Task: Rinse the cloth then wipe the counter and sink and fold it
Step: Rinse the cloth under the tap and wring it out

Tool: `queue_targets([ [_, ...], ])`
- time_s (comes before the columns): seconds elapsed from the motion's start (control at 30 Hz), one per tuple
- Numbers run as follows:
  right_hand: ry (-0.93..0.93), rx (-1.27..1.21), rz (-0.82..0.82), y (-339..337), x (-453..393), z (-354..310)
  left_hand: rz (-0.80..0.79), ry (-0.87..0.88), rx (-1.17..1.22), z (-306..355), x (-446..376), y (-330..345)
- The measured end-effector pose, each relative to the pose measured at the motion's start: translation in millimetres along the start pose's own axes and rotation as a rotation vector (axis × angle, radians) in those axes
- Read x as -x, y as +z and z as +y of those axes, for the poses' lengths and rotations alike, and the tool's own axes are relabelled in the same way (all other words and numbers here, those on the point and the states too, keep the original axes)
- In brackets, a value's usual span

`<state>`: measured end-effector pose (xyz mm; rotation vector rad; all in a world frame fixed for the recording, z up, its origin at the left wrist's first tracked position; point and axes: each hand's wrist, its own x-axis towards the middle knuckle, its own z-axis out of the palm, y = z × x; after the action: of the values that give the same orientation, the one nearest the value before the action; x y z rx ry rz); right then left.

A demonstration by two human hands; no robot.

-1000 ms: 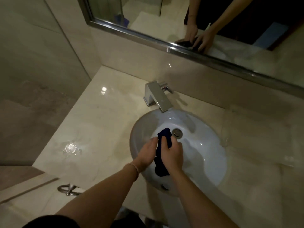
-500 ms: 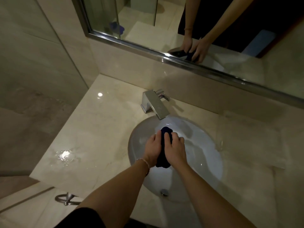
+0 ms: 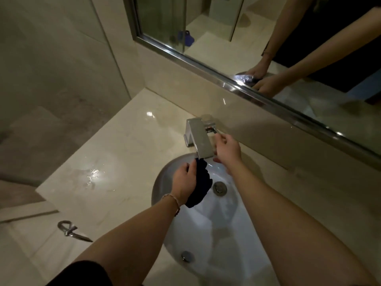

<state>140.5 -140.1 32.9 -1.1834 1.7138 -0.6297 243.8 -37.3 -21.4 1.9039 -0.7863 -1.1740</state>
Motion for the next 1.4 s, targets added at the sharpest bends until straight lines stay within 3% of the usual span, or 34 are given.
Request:
queue_targets([
  [0.27,-0.155,0.065,0.07,8.2,-10.2,-12.8,-0.052,0.071,-0.045,3.6,-17.4,1.5],
  [0.8,-0.058,-0.025,0.111,5.6,-24.4,-9.1,-0.137,0.005,0.007,2.9,-15.1,-1.8],
  [1.0,0.221,-0.216,0.217,13.3,16.4,48.2,-0.155,-0.009,0.082,-2.7,-16.8,0.7],
  [1.13,0.499,-0.315,0.054,32.1,49.6,80.4,-0.184,-0.031,0.104,-7.0,-16.1,6.1],
  [1.2,0.596,-0.524,-0.067,34.0,63.7,75.5,-0.204,-0.063,0.139,-1.1,-13.3,6.9],
  [1.27,0.585,-0.664,-0.137,34.9,64.2,80.3,-0.209,-0.073,0.16,-2.5,-16.5,9.1],
  [1.4,0.508,-0.77,-0.111,42.2,57.1,76.0,-0.185,-0.105,0.218,-5.4,-23.2,8.6],
])
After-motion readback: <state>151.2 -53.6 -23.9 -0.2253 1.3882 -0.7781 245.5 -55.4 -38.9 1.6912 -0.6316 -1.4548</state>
